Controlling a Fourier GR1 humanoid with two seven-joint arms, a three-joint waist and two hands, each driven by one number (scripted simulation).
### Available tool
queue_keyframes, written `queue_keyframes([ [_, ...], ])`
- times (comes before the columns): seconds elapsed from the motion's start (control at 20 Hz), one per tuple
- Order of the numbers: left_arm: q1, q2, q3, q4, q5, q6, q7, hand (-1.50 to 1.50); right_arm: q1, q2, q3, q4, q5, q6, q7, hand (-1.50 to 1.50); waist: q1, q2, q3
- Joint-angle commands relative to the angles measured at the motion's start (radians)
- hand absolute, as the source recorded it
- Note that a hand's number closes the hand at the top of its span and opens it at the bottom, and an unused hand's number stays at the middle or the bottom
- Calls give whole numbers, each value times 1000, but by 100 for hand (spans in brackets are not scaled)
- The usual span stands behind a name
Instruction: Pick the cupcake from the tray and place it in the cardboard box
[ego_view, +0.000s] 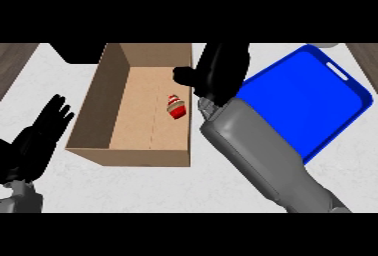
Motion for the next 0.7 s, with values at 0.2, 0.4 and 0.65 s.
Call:
queue_keyframes([
  [0.2,49,14,28,-13,15,-15,-17,0,232,13,57,-289,133,-146,282,-150,-24,-4,-1],
  [0.4,30,5,23,-27,-11,24,-5,0,378,14,133,-471,215,-111,286,-150,-36,0,-1],
  [0.65,34,-7,7,-63,4,17,15,0,554,14,194,-641,326,-34,287,-150,-30,6,-2],
])
